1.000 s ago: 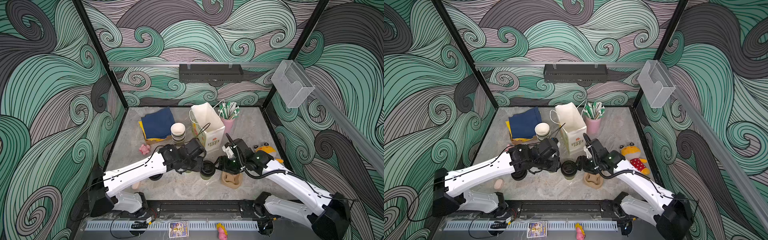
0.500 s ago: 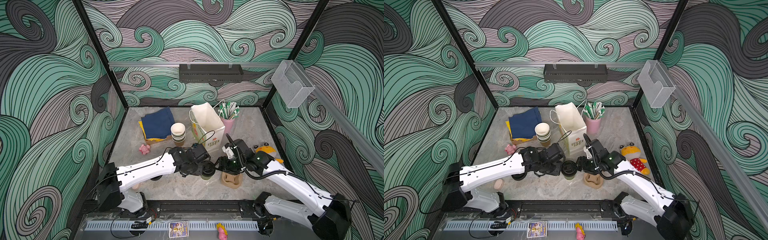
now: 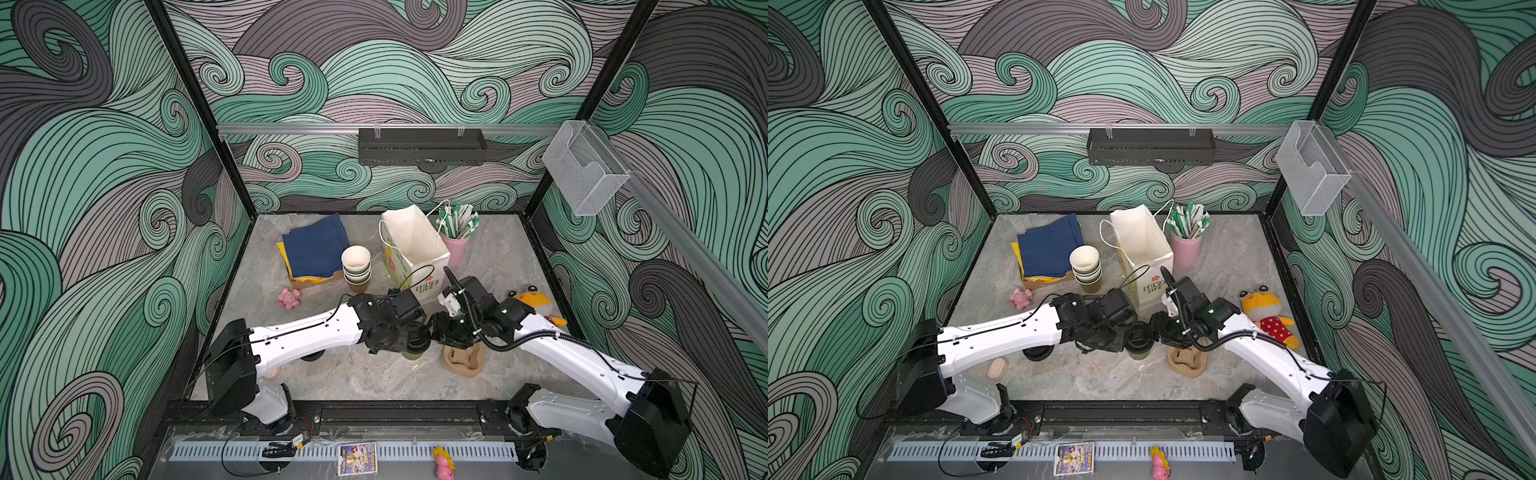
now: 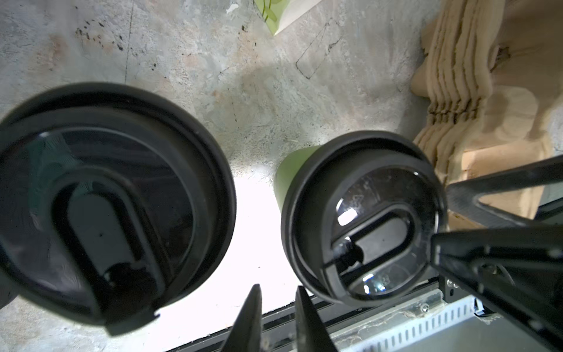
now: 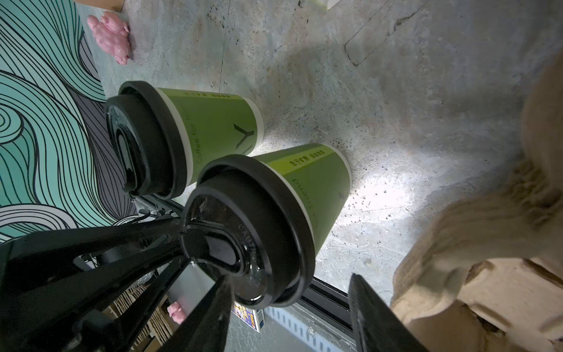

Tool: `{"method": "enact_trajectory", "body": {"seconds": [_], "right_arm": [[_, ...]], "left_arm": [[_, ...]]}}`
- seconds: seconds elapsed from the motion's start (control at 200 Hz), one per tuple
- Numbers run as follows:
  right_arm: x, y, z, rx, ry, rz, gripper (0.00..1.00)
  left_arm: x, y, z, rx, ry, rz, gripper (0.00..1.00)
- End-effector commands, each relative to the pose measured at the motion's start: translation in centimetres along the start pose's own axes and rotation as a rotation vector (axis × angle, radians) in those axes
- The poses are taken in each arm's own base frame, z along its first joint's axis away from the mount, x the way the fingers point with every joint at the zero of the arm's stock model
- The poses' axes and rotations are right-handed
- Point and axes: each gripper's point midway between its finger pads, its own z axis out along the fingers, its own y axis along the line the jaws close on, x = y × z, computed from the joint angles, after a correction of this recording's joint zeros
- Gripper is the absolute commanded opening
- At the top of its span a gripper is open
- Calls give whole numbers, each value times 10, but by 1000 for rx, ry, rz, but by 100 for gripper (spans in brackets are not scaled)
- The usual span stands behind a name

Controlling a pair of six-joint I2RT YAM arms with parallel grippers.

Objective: Pack the takeout coffee

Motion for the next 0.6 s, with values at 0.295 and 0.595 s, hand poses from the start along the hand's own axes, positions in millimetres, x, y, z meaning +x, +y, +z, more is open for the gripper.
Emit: {"method": "enact_trajectory", "body": {"seconds": [0.295, 0.595], "right_arm": [[0, 4, 1, -13, 7, 4, 59], [1, 0, 4, 7, 23, 14, 57]], "left_arm": [[-16, -8, -1, 36, -28, -18, 20], [-10, -2, 12, 5, 10, -3, 17]]}}
